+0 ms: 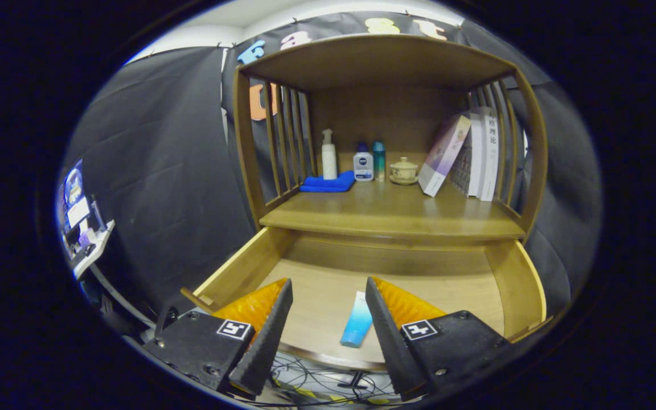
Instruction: Pull open the drawer, take out the items inside it, and place them on the countertop above the cabinet.
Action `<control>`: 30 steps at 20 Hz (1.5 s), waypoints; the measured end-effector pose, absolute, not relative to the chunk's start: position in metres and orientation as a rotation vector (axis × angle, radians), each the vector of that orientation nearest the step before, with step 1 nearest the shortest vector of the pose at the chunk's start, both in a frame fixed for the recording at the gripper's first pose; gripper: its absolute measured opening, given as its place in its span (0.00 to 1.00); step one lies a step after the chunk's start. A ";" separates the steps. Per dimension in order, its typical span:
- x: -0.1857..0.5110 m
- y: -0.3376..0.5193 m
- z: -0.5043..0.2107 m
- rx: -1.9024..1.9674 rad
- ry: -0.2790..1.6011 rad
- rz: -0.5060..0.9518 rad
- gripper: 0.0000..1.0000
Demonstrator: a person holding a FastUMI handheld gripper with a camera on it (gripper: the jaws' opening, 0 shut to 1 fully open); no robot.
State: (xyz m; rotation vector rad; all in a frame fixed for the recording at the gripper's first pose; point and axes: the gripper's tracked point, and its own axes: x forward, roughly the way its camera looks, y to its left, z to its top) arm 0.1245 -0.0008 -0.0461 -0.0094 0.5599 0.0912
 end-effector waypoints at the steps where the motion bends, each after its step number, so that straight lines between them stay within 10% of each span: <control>1: 0.130 0.000 -0.054 -0.015 0.599 0.095 0.82; 22: 0.145 -0.040 -0.174 0.028 1.324 -0.049 0.80; 30: 0.147 -0.047 -0.190 -0.095 1.324 -0.072 0.58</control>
